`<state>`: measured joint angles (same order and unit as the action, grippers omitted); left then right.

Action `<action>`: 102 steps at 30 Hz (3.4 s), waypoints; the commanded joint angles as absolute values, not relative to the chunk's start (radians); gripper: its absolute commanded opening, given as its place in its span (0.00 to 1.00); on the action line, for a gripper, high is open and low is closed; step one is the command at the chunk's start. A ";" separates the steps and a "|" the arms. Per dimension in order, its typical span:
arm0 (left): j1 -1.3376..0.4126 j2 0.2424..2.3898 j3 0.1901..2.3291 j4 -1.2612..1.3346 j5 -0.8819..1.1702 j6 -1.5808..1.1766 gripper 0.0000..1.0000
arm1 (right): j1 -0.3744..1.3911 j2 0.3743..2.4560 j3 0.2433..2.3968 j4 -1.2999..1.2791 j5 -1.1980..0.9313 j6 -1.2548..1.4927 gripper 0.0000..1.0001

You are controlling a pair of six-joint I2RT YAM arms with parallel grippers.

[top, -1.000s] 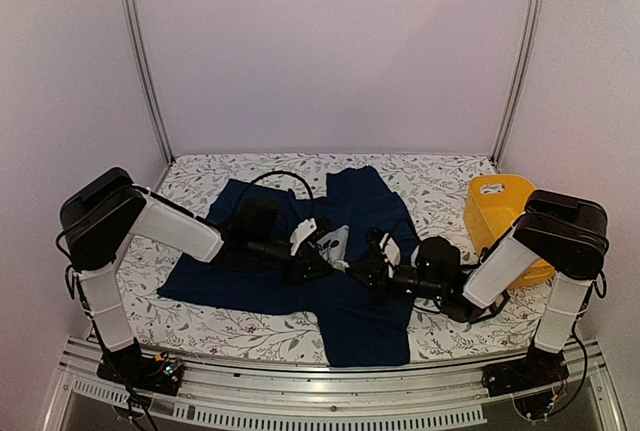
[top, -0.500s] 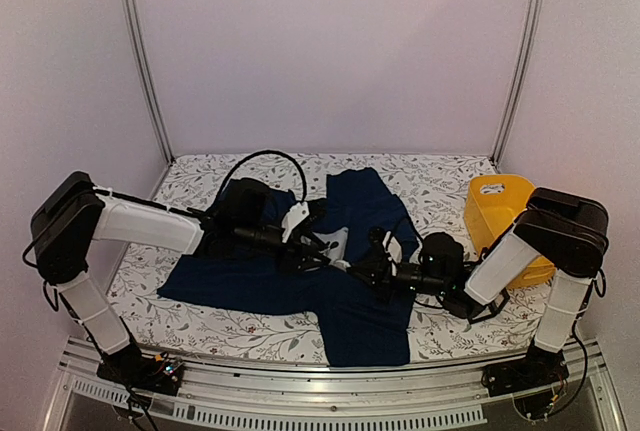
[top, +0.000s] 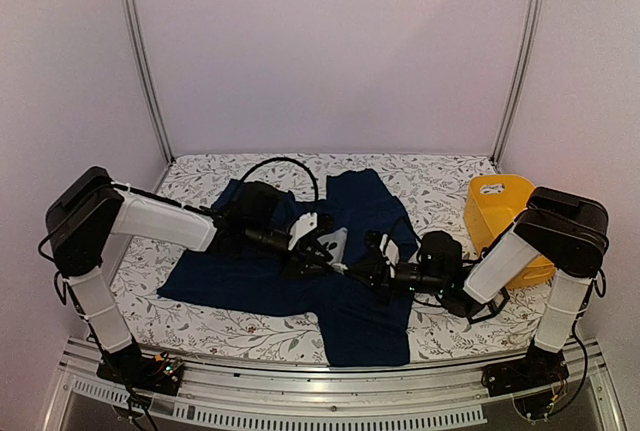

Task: Pin the brooch onto the clothing

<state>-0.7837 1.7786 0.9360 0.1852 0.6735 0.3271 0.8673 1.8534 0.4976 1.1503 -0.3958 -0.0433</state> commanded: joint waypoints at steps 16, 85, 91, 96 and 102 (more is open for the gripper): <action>-0.800 1.836 0.993 0.187 0.738 0.320 0.00 | 0.862 1.823 0.537 1.101 -0.435 -0.135 0.00; -0.826 1.695 0.876 0.252 0.769 0.164 0.00 | 0.830 1.663 0.525 0.797 -0.523 -0.089 0.64; -0.826 1.688 0.874 0.250 0.758 0.173 0.00 | 0.843 1.735 0.546 0.923 -0.548 -0.086 0.64; -0.825 1.693 0.876 0.249 0.762 0.177 0.00 | 0.842 1.777 0.586 0.943 -0.576 -0.084 0.50; -0.827 1.698 0.877 0.246 0.767 0.183 0.00 | 0.843 1.802 0.593 0.991 -0.595 -0.043 0.40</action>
<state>-0.8097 1.7260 0.8825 0.2237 0.7513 0.1711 0.8375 1.7813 0.5716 0.9276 -0.5632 -0.0700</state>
